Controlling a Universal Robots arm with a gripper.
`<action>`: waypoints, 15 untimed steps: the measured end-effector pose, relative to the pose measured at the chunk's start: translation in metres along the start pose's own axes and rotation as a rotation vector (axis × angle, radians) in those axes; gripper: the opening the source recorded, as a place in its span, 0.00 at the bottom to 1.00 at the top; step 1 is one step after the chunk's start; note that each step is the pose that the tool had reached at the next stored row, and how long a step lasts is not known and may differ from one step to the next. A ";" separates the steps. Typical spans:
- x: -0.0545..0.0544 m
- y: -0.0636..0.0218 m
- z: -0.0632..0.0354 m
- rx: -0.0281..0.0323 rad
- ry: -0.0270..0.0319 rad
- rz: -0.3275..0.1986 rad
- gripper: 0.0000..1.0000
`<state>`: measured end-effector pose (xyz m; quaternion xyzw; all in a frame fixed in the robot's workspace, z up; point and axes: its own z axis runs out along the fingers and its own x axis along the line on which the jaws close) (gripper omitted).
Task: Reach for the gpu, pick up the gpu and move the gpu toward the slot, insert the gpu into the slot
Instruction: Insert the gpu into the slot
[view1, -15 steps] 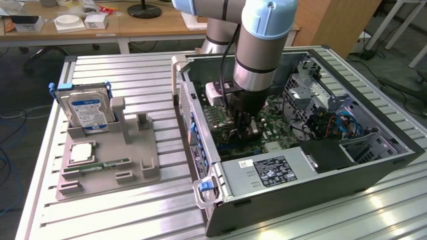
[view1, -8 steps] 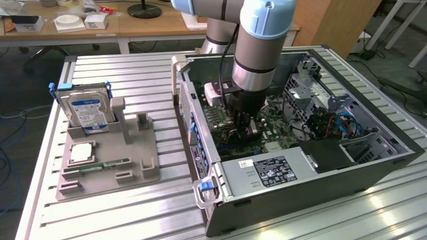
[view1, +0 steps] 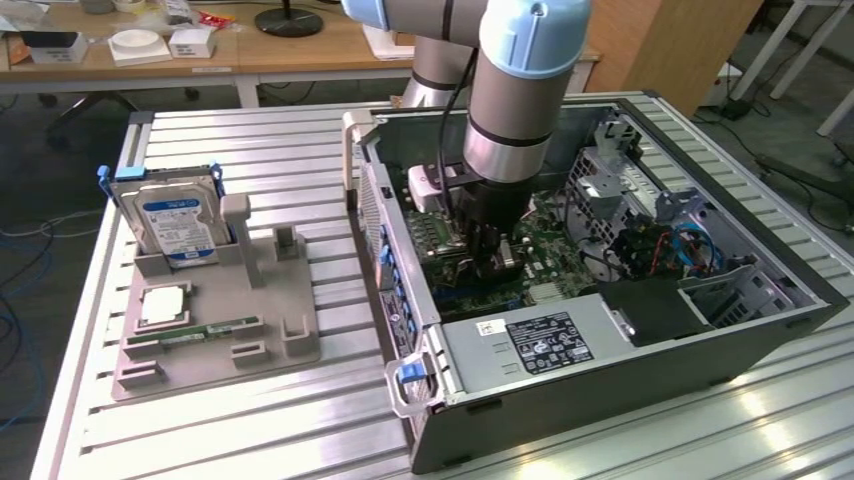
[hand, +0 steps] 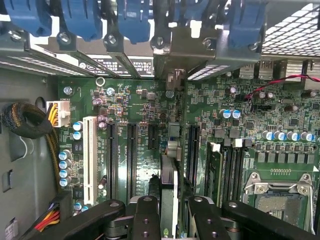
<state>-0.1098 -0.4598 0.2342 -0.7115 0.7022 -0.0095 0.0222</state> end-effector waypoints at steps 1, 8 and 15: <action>0.000 0.0003 0.0007 0.0009 0.0007 0.000 0.27; 0.000 0.0019 0.0043 0.0025 0.0013 0.000 0.27; 0.000 0.0020 0.0043 0.0008 0.0002 0.000 0.27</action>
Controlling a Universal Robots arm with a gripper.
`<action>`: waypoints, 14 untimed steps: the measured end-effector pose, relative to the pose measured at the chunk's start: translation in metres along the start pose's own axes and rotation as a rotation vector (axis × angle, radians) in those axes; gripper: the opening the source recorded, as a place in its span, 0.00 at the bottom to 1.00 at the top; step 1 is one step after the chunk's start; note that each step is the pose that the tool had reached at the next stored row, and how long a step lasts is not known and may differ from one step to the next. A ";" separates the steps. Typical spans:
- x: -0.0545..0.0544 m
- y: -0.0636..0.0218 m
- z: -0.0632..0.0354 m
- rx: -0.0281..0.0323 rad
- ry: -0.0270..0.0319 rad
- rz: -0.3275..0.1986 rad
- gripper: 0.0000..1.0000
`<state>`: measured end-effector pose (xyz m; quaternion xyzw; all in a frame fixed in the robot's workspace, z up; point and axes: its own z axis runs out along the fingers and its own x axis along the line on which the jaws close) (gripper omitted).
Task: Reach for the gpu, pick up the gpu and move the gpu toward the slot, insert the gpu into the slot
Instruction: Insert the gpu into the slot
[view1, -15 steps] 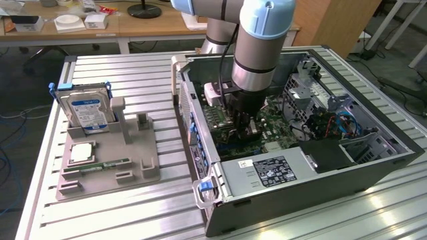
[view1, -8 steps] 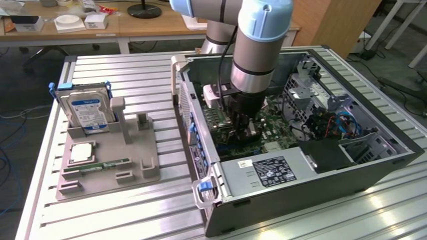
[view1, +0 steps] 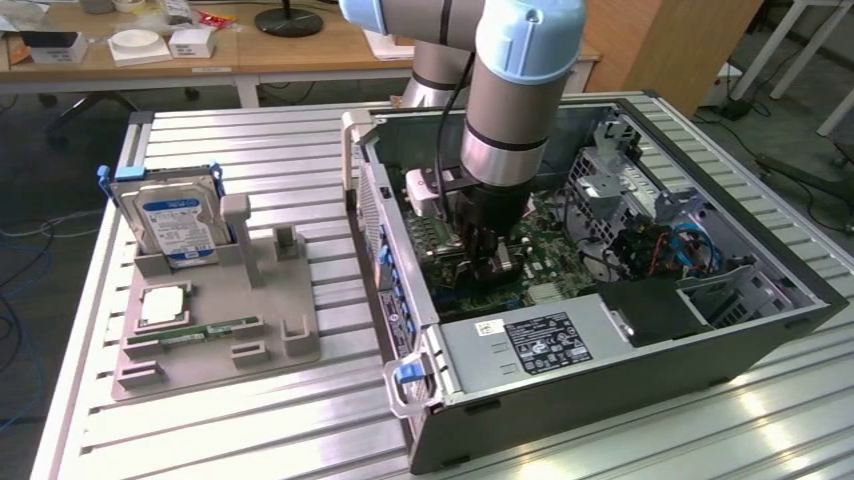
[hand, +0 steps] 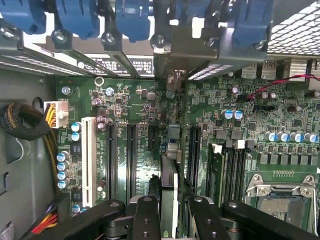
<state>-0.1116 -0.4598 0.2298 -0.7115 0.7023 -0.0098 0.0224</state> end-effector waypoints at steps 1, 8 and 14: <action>0.000 0.0001 0.0000 -0.0010 -0.0006 0.000 0.27; 0.000 0.0000 -0.0047 -0.0011 -0.0010 0.000 0.34; -0.001 -0.0009 -0.0247 0.0026 -0.0009 0.000 0.34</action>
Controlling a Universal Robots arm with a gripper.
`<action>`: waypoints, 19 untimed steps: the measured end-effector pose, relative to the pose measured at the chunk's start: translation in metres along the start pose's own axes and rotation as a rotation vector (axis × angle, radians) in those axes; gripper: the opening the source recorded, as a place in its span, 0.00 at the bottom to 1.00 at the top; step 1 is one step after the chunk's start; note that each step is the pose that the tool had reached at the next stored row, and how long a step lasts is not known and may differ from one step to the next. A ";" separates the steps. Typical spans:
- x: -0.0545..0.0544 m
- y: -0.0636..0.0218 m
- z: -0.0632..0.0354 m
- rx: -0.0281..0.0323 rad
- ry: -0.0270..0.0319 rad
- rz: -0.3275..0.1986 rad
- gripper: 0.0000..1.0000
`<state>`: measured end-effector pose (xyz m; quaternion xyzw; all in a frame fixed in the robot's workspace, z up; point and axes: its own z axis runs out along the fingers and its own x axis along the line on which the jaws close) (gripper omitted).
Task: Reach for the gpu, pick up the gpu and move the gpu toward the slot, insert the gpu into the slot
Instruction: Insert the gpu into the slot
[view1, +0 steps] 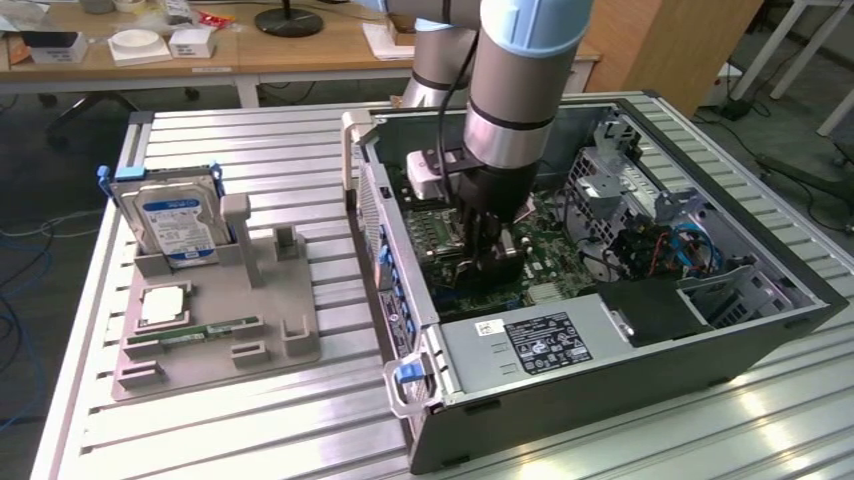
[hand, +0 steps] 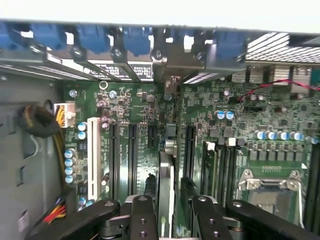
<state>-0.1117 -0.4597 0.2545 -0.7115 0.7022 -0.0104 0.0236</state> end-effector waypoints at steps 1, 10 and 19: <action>0.000 -0.0002 -0.0029 0.0009 0.0000 0.000 0.34; 0.000 -0.0007 -0.0147 0.0048 0.0000 0.000 0.26; 0.000 -0.0007 -0.0147 0.0047 0.0001 0.000 0.10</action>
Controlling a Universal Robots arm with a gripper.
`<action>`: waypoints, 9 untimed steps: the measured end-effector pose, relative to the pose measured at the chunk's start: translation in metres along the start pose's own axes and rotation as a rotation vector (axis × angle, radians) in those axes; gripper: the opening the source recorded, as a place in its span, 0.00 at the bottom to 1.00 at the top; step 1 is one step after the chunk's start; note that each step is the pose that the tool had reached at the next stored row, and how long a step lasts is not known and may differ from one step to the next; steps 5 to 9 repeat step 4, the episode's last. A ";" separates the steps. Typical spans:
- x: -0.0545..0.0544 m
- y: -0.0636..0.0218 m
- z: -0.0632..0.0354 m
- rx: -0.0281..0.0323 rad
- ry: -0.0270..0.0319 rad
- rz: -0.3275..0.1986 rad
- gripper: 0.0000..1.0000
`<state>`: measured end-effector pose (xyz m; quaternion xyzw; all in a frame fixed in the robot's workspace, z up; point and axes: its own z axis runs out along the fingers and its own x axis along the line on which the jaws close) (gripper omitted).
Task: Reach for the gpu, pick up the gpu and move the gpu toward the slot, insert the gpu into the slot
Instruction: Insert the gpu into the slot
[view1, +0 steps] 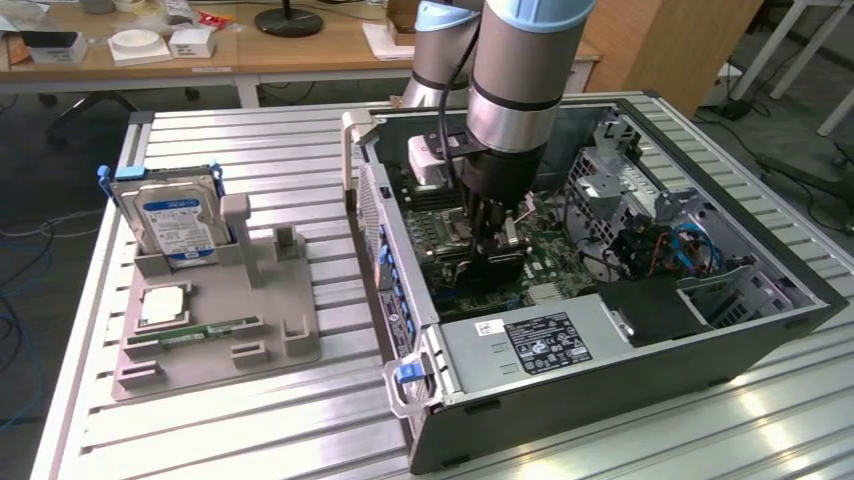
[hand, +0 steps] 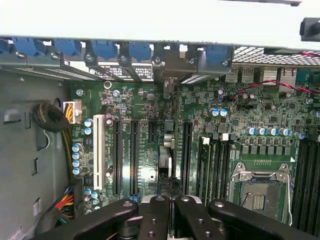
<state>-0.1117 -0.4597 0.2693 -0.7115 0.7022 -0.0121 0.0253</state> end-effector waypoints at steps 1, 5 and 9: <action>0.000 0.0000 0.0000 0.0000 0.0000 0.000 0.10; 0.000 0.0000 0.0000 0.0000 0.0000 0.000 0.10; 0.000 0.0000 0.0000 0.0000 0.0000 0.000 0.10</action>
